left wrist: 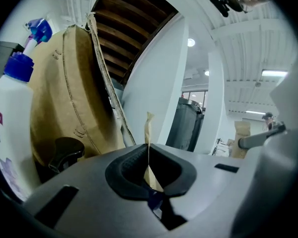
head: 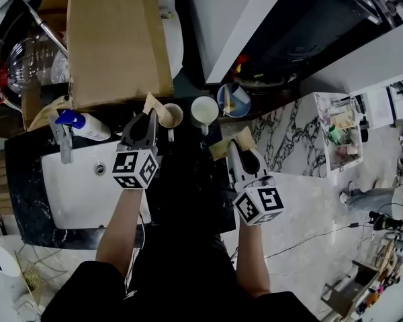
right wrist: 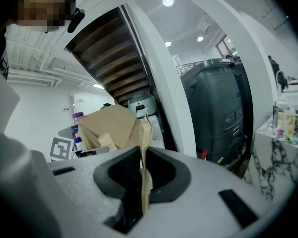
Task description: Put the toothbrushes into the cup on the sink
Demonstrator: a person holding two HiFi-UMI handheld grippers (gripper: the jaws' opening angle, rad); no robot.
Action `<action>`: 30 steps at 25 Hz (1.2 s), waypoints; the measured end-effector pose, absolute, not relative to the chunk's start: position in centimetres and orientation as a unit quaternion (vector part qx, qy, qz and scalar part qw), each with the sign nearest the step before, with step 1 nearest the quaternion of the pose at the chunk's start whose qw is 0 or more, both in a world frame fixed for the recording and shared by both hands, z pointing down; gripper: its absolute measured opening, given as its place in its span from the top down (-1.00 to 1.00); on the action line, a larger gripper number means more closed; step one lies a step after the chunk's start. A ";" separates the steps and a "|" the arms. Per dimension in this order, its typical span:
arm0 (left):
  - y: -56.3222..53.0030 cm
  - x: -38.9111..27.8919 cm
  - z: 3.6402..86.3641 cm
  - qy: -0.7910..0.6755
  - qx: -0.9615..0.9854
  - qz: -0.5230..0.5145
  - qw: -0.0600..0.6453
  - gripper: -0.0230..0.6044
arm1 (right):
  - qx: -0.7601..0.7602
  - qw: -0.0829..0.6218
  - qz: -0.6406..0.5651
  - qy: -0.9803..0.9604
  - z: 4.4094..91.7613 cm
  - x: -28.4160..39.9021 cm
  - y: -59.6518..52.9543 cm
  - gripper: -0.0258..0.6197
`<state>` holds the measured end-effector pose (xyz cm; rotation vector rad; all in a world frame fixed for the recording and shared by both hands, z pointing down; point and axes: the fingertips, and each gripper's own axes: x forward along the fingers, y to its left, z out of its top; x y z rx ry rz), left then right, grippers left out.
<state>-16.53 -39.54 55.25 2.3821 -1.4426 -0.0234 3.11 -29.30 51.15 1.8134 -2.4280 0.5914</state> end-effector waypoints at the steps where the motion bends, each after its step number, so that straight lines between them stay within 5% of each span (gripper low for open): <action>1: -39.6 -16.7 55.4 -0.512 0.840 -0.007 0.178 0.91 | 0.587 0.026 0.192 -0.786 51.2 3.1 -29.4 0.78; 7: -39.7 -17.0 55.5 -0.517 0.839 0.004 0.171 0.86 | 0.583 0.025 0.191 -0.789 51.0 2.8 -29.5 0.78; 15: -38.6 -17.9 55.0 -0.531 0.831 0.017 0.162 0.47 | 0.573 0.013 0.184 -0.798 49.8 3.1 -29.8 0.78; 22: -36.0 -19.0 53.9 -0.551 0.820 0.028 0.150 0.46 | 0.558 0.000 0.171 -0.812 48.3 3.5 -29.8 0.78; 30: -33.1 -19.2 51.0 -0.574 0.809 0.021 0.130 0.71 | 0.531 -0.015 0.148 -0.834 45.7 3.8 -29.8 0.78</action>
